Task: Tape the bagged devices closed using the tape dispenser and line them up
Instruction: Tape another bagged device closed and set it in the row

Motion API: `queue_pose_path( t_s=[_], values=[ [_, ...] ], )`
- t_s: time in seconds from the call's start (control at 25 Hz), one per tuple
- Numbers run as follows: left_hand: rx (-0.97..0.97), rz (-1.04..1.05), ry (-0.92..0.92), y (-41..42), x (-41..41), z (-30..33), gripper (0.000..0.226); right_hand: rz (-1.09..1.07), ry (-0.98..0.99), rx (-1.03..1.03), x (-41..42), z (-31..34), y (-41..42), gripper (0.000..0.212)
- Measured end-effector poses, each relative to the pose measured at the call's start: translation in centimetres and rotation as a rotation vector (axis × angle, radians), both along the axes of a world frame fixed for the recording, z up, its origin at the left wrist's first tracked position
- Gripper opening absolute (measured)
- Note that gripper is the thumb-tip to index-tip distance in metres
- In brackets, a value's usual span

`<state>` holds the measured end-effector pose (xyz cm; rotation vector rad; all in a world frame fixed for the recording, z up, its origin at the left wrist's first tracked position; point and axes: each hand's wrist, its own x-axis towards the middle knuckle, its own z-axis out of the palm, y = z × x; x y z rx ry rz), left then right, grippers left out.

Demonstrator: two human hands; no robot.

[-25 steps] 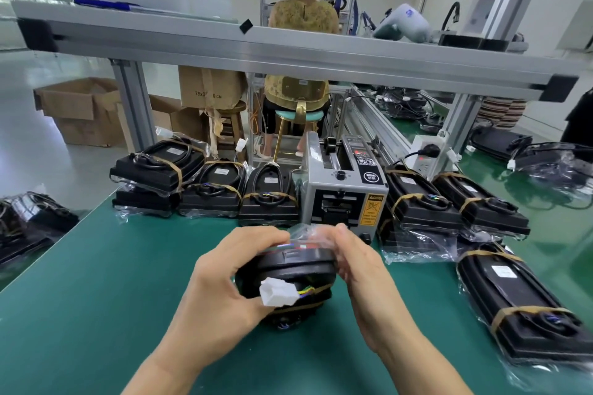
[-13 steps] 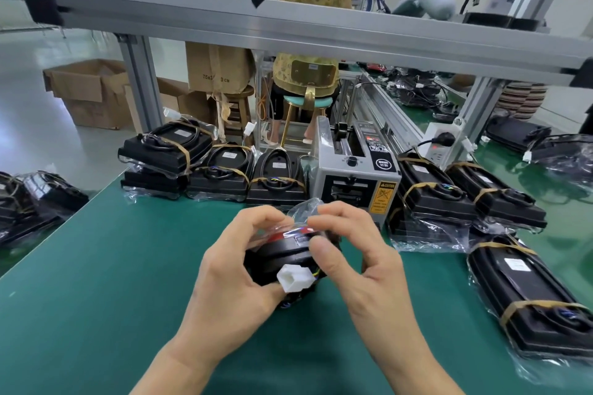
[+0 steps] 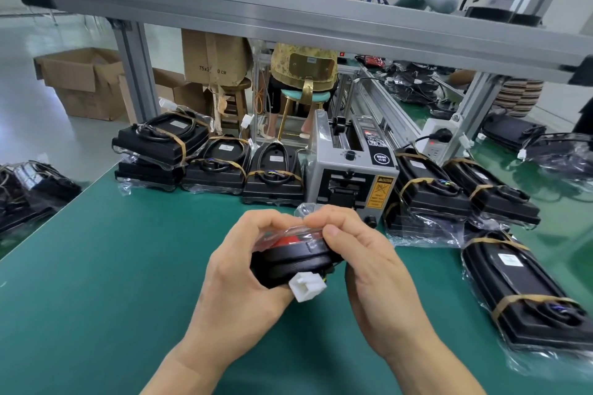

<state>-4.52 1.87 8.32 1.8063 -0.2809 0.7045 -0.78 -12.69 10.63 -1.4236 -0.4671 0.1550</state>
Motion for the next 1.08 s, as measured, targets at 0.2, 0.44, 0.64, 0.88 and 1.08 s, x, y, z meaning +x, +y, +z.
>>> queue_pose_path(
  t_s=[0.2, 0.44, 0.64, 0.88, 1.08],
  values=[
    [-0.008, -0.064, -0.007, 0.0, 0.1, -0.4, 0.054, 0.043, 0.015, 0.060, -0.1, -0.7, -0.4, 0.024],
    [0.089, -0.013, -0.134, 0.8, 0.0, -0.9, 0.039, -0.043, 0.077, 0.157, 0.2, -1.2, 0.0, 0.019],
    [0.120, 0.145, -0.158, 1.4, -0.7, -0.7, 0.037, -0.475, 0.233, -0.039, 4.7, -2.9, -0.3, 0.013],
    [0.095, 0.214, -0.095, 1.0, -0.3, -0.4, 0.052, -0.718, 0.283, -0.246, 10.8, -3.0, 0.3, 0.018],
    [0.087, 0.230, -0.091, 0.8, -0.1, -0.4, 0.048, -0.864, 0.289, -0.299, 12.7, -3.1, 0.9, 0.024]
  ],
)
